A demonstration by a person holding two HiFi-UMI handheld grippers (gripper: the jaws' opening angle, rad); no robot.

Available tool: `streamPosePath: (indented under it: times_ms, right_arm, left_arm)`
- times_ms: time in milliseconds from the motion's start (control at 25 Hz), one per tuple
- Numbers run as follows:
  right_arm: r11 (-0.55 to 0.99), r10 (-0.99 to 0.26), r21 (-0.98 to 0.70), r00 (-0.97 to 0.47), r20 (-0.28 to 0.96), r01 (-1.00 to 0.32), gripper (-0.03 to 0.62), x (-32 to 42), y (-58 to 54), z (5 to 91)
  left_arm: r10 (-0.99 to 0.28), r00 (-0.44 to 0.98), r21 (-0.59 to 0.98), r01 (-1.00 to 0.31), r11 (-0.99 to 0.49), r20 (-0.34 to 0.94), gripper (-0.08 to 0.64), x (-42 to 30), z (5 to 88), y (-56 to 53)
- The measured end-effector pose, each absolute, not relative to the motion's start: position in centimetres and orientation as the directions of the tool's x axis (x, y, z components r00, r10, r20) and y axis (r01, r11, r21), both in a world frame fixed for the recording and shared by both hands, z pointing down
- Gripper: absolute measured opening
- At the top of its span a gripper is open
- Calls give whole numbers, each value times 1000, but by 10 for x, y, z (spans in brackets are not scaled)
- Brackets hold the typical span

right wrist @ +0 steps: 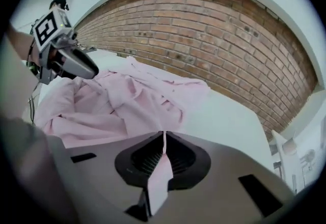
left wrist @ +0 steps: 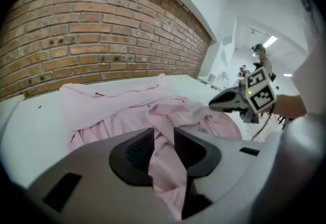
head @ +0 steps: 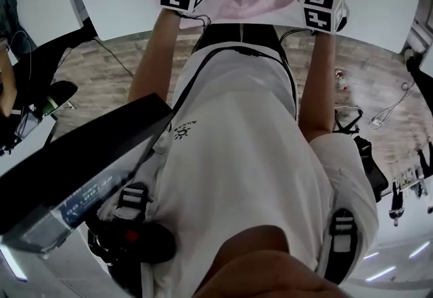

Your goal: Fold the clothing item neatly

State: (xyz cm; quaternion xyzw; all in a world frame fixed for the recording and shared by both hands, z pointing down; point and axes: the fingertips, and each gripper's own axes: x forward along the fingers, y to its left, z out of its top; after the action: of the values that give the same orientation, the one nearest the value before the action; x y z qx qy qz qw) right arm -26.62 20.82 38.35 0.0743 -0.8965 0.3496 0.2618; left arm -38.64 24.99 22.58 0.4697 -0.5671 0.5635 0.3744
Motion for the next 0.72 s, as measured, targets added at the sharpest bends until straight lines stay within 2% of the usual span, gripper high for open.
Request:
streamPosePath:
  times_ms: [80,160,280,360,480,600,720]
  right_arm:
    - [750,4,-587,-886,463,-303,18,-263,197,366]
    - [768,21,-613,-950,313,-185,18,-269,199,330]
    - [769,148,-636,-986,71,69,18,-287,226,275]
    - [757,221,-628,-975,-20,184,19,-298,246,250]
    - [740,289,-613,-954,-85,278,18,-311,265,231]
    - [714,339,-616,-934,-111,332,18,-315,277,231]
    - [707,368,-622,-926,-83,337,20,-310,279,248]
  left_arm:
    - [-103,-281,-293,-945,-143,954,124,-376,210,265]
    - [-106,-332,-347,-917,-196,937,124,-371,191,282]
    - [-122,-461,-476,-864,-165,879,74,-373,155,318]
    - [-101,-548,-557,-823,-110,830,3,-380,132,344]
    - [-66,-632,-635,-771,-41,772,3,-389,114,365]
    - [14,-628,-629,-778,10,778,16,-389,119,389]
    - [116,-570,-578,-814,51,813,138,-379,131,420]
